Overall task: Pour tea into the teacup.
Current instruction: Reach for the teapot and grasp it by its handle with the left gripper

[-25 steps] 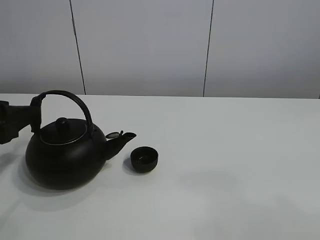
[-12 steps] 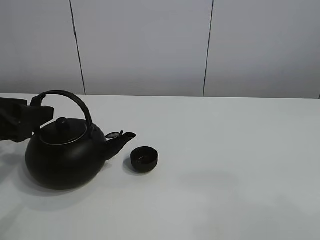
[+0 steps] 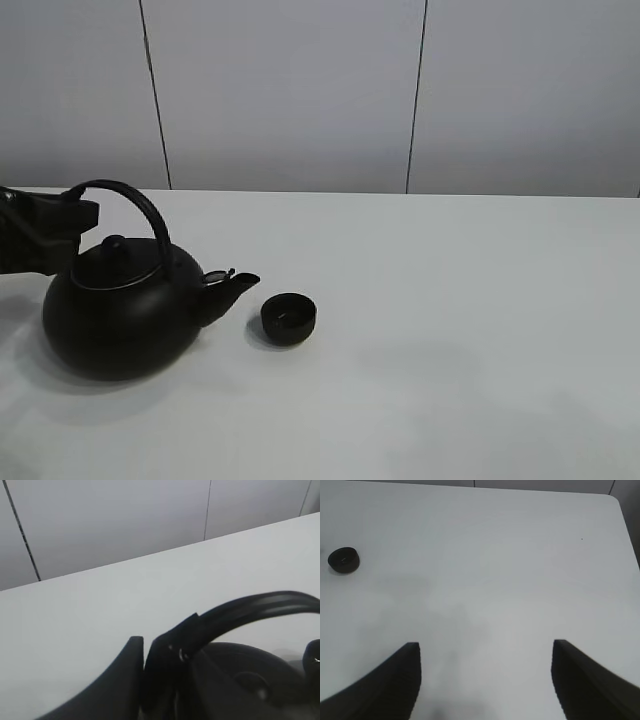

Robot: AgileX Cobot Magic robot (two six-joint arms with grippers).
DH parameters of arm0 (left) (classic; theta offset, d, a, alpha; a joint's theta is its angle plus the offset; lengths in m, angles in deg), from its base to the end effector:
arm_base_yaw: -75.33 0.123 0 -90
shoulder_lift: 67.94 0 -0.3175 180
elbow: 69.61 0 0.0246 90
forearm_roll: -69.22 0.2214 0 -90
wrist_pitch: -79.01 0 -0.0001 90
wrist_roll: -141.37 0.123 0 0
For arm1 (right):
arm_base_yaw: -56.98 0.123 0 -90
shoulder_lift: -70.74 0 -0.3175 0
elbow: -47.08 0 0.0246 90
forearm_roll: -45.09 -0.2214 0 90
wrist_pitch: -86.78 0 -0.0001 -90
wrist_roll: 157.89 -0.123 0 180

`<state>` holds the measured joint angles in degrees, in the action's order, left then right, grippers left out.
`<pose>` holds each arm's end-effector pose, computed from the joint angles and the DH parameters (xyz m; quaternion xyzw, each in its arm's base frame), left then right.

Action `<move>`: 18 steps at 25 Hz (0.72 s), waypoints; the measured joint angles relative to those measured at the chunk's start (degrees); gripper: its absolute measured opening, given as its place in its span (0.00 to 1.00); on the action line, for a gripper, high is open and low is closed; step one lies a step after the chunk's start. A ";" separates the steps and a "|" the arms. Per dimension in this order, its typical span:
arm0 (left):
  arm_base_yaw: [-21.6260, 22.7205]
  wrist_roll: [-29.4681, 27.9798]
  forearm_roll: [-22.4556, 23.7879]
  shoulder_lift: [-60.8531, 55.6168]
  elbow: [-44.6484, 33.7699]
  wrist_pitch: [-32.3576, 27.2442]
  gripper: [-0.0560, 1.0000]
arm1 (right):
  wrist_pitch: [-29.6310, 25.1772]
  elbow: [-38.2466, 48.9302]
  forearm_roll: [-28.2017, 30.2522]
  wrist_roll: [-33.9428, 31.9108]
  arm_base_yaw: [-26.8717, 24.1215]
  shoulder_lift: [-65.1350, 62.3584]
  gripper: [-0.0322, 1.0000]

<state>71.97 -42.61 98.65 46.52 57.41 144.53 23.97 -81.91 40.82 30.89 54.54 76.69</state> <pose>0.3061 -0.0730 0.1726 0.2233 0.7525 -0.1520 0.6007 -0.0367 0.0097 0.2363 -0.0497 0.8630 -0.0120 0.5026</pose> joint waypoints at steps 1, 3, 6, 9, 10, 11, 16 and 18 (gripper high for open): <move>0.00 0.27 -0.45 0.04 0.07 -0.20 0.21 | 0.00 0.00 0.00 0.00 0.00 0.00 0.52; 0.06 0.33 -0.65 0.06 0.14 -0.25 0.20 | 0.00 0.00 0.00 0.00 0.00 0.00 0.52; 0.06 0.50 -0.77 0.06 0.14 -0.32 0.20 | 0.00 0.00 0.00 0.00 0.00 0.00 0.52; 0.06 0.45 -0.77 -0.12 0.14 -0.54 0.20 | 0.00 0.00 0.00 0.00 0.00 0.00 0.52; 0.06 0.14 -0.77 -0.56 0.14 -1.02 0.20 | 0.00 0.00 0.00 0.00 0.00 0.00 0.52; 0.06 -0.23 -0.77 -1.35 0.14 -2.02 0.20 | 0.00 0.00 0.00 0.00 0.00 0.00 0.52; 0.06 -2.05 -0.07 -7.65 0.09 -10.40 0.20 | 0.00 0.00 0.00 0.00 0.00 0.00 0.52; -0.11 -3.41 0.08 -10.98 0.42 -13.19 0.20 | 0.00 0.00 0.00 0.00 0.00 0.00 0.52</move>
<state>71.85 -46.02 98.74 35.53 57.82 131.34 23.97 -81.91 40.82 30.89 54.54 76.69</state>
